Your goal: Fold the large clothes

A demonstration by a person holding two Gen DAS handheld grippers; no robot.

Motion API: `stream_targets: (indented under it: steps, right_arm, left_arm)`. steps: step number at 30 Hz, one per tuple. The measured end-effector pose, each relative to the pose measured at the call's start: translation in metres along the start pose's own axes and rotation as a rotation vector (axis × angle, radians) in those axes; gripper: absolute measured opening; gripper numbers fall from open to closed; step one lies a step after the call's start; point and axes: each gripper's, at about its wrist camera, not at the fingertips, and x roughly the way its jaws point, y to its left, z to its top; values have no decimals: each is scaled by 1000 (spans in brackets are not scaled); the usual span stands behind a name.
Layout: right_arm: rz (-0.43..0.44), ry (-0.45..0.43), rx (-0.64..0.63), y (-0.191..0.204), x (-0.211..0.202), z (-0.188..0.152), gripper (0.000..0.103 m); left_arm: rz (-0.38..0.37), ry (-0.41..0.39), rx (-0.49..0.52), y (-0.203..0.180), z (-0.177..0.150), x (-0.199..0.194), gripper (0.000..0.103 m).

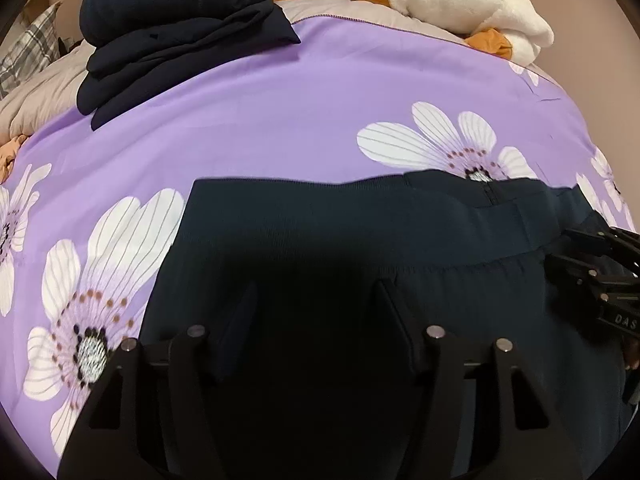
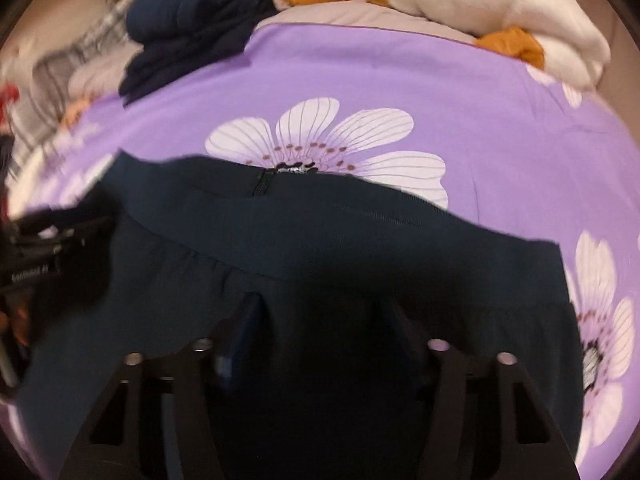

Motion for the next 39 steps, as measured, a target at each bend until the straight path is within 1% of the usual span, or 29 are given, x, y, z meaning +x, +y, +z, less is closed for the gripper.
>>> stream_targets:
  steps: [2,3,6,9,12,14,15,16,18,19,22,23,24,25,26,28,30,32,35,39]
  right_arm:
    - [-1,-20,-15,2,0,4,39]
    - [-1,-29,-13,2,0,6,36]
    - [-3,-38,15,-2,6,14,36]
    - [17,-54,61,-3,11,20,36]
    - [25,-76,117,-9,6,23,36]
    - [47,-106,163,-13,-6,23,36]
    - [62,-122,180,-13,-15,20,37]
    - [75,-134,193,-13,-24,18,39]
    - [91,-160,205,-12,-44,11,46]
    - [98,-171,205,-11,-53,7,46]
    - [116,-197,209,-6,-86,-13,49]
    - [121,-202,210,-4,-93,-19,53]
    - [127,-210,214,-2,-104,-29,57]
    - [130,-215,215,0,-112,-37,59]
    - [129,-217,214,2,-119,-44,61]
    - [127,-215,211,5,-127,-56,64]
    - [116,-203,215,5,-129,-67,70]
    - [105,-179,219,5,-128,-80,72]
    - [57,-135,227,5,-121,-95,72]
    - [24,-140,224,8,-120,-114,72]
  left_arm:
    - [-2,-16,-22,3,7,5,60]
    - [-3,-23,-29,3,10,6,60]
    - [3,-30,-47,4,21,13,60]
    - [6,-26,-82,7,26,14,60]
    - [9,-35,-116,7,23,0,61]
    - [6,-60,-110,5,19,-19,62]
    - [7,-71,-100,3,16,-27,63]
    - [10,-85,-85,-1,12,-39,68]
    - [10,-119,-59,-9,4,-63,75]
    - [8,-134,-47,-13,-2,-75,78]
    - [-7,-167,-14,-26,-20,-106,80]
    - [-13,-176,-1,-32,-27,-119,82]
    - [-15,-181,7,-36,-33,-126,86]
    - [-20,-192,15,-41,-41,-136,90]
    - [-27,-198,20,-45,-48,-143,91]
    - [-36,-198,30,-50,-59,-150,99]
    - [-42,-189,39,-56,-73,-156,101]
    - [-43,-173,44,-61,-86,-156,102]
    - [-33,-140,35,-63,-101,-151,102]
    - [-27,-109,17,-61,-120,-141,102]
